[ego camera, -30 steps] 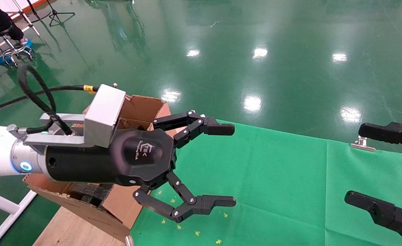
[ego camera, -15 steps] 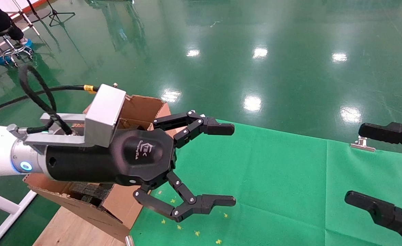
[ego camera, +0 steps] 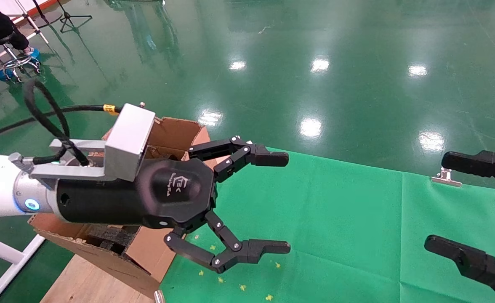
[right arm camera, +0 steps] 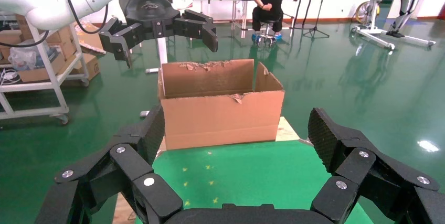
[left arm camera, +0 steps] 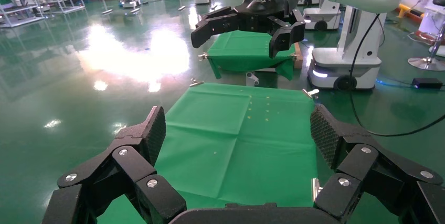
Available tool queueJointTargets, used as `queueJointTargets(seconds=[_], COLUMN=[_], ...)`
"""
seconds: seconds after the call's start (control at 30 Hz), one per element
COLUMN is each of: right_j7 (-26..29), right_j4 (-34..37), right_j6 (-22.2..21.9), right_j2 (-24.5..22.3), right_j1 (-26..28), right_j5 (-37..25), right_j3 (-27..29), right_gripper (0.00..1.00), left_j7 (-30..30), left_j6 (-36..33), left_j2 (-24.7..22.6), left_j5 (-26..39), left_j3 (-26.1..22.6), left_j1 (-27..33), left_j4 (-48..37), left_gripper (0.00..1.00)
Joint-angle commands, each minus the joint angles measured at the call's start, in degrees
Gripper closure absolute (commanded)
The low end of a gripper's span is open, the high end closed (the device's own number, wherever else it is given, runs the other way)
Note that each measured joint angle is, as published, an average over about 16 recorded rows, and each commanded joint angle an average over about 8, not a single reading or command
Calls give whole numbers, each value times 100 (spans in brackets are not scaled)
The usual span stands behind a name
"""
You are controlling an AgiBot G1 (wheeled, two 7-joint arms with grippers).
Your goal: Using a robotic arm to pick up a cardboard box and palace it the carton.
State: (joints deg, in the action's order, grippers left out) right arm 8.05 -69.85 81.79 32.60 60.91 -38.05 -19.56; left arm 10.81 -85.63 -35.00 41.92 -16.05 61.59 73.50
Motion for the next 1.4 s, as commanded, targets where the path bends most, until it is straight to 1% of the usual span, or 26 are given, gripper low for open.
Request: queueJointTargets(seconds=[0.03, 1.4], right_j7=[0, 0], right_j4=[0, 0], right_j6=[0, 0], right_j2=[0, 0], right_j1=[0, 0], right_j5=[0, 0], right_j3=[0, 0], right_gripper=[0, 0], left_j7=[0, 0], left_j6=[0, 0], left_j2=[0, 0], left_j5=[1, 1], left_j3=[0, 0], left_j1=[0, 0], left_j4=[0, 0], left_gripper=[0, 0])
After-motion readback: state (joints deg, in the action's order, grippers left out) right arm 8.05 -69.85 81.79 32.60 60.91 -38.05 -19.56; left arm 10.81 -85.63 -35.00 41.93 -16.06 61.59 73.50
